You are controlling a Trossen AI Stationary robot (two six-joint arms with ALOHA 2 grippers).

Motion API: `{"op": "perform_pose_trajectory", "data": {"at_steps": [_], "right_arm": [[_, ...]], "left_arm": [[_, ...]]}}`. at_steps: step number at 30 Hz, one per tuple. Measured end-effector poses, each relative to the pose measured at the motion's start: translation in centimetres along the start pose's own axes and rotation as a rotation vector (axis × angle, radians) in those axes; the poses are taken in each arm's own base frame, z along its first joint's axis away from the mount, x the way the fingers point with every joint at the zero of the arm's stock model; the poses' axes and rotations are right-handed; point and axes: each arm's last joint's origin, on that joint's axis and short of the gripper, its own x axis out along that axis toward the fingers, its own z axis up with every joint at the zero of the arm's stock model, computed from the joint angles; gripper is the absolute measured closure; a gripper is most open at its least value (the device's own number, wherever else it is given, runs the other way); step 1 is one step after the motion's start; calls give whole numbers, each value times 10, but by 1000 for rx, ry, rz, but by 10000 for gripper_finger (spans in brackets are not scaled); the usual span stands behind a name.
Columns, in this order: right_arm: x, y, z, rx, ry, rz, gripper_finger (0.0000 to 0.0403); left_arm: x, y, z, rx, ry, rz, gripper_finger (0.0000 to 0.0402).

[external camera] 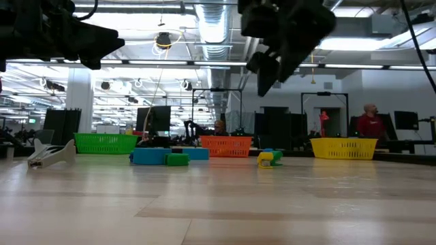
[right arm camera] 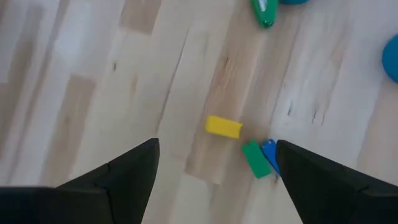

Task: Pick and place Stapler, Stapler remover, tape
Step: Put the green stapler into the orange bin

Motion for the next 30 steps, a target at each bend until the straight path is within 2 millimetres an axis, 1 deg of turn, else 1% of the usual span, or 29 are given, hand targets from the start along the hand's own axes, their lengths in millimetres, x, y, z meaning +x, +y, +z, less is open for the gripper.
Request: {"op": "perform_pose_trajectory", "data": {"at_steps": [2,5,9,11,14,16,18,21,22,24,26,30], "right_arm": [[1,-4,-5,-20,11,-2,90],[1,-12,-10,3,24,-6,90],[6,-20,-13,26,43,-5,90],[13,-24,-10,15,28,-8,90],[18,-24,-13,-13,66,4,90],[24,-26,-7,-77,39,-3,90],[29,-23,-13,-110,96,19,91],[34,-22,-4,-208,51,-10,93],[36,-22,-5,-228,66,-5,94],[39,-20,-7,-252,78,-1,97],[39,-20,-1,-276,27,-26,98],[48,-18,-11,-253,30,-26,99]], "left_arm": [[0,0,0,0,0,0,234],[0,0,0,0,0,0,234],[0,0,0,0,0,0,234],[0,0,0,0,0,0,234],[0,0,0,0,-1,0,234],[0,0,0,0,2,-1,234],[1,0,-1,1,5,0,234],[1,0,-1,1,10,-2,234],[1,0,-1,1,7,-1,234],[1,0,-1,1,6,-1,234],[1,0,-1,1,6,-1,234],[1,0,-1,2,12,-2,234]]}}
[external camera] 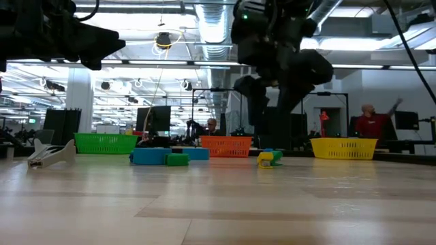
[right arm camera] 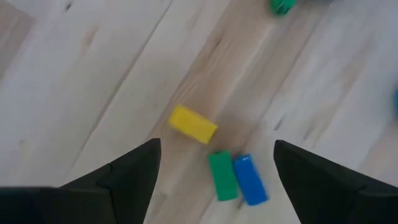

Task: Pick and place Stapler, Stapler remover, tape
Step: Put the green stapler into the orange bin

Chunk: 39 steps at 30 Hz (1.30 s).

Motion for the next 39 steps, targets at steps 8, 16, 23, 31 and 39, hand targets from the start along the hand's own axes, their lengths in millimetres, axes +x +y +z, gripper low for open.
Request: {"op": "perform_pose_trajectory", "data": {"at_steps": [8,16,23,31,39], "right_arm": [[14,1,-17,18,36,-5,99],[29,9,-35,-72,110,15,99],[29,7,-32,-79,82,-8,110],[29,7,-33,-77,82,-6,119],[37,10,-39,-77,79,-7,119]], "left_arm": [[1,0,-1,1,7,0,234],[1,0,0,0,1,0,234],[1,0,0,-1,-4,1,234],[1,0,1,-1,-7,1,234],[1,0,1,-2,-11,1,234]]}}
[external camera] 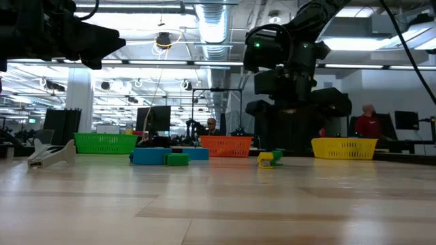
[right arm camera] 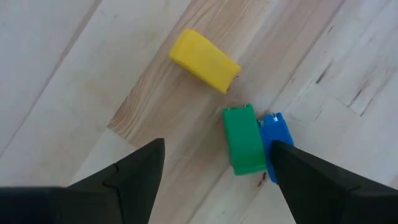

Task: Pick and place Stapler, Stapler remover, tape
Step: Put the green stapler into the orange bin

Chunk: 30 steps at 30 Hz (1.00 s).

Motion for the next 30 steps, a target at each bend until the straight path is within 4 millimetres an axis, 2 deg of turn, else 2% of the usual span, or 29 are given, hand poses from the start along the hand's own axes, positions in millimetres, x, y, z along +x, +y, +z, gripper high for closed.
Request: {"op": "perform_pose_trajectory", "data": {"at_steps": [20,25,30], "right_arm": [[3,5,0,22,8,12,124],[3,5,0,23,7,11,149],[3,5,0,23,6,10,197]], "left_arm": [[0,0,0,0,0,0,234],[0,0,0,0,0,1,234],[0,0,0,0,0,0,234]]}}
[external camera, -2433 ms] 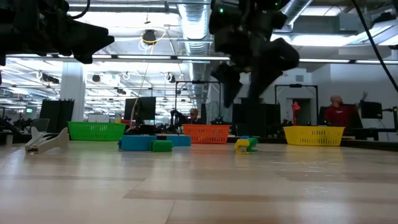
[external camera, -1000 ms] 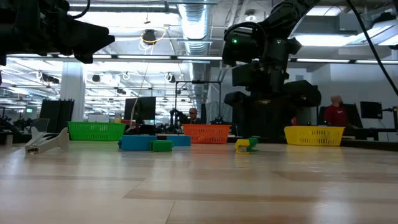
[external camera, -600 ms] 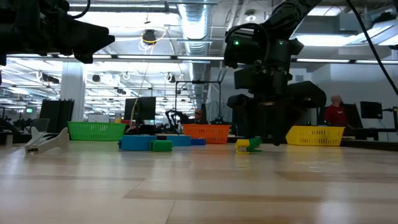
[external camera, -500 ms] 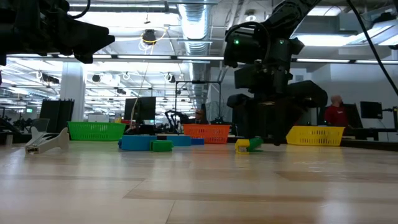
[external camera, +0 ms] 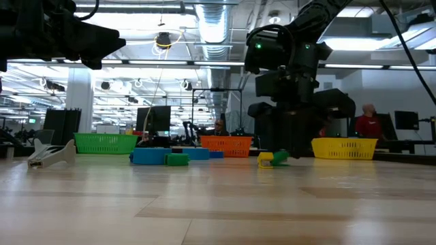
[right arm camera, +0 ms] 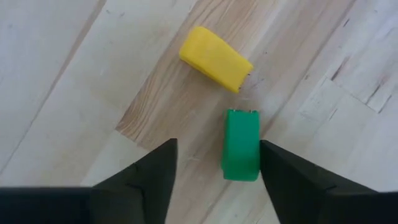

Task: Pick and place Stapler, Stapler remover, tape
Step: Put the green stapler into the orange bin

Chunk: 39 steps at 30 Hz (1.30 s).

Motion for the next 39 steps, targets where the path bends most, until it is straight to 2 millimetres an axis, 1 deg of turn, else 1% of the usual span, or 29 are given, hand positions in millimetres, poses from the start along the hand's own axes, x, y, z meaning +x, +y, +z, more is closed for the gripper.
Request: {"op": "perform_pose_trajectory", "data": {"at_steps": [9,12,14,17,22,25,30,36,39], "right_arm": [[0,0,0,-1,-2,-1,304],[0,0,0,-1,-1,-1,329],[0,0,0,-1,-1,0,338],[0,0,0,-1,0,0,340],[-1,0,0,7,6,4,333],[-9,-5,4,44,9,4,333],[-32,-25,10,100,-5,-19,333],[-64,-56,14,152,-73,-100,333],[-80,-73,13,183,-111,-151,333]], "left_arm": [[0,0,0,0,0,0,234],[0,0,0,0,0,0,234],[0,0,0,0,0,0,234],[0,0,0,0,0,0,234],[0,0,0,0,0,0,234],[0,0,0,0,0,0,234],[0,0,0,0,0,0,234],[0,0,0,0,0,0,234],[0,0,0,0,0,0,234]]}}
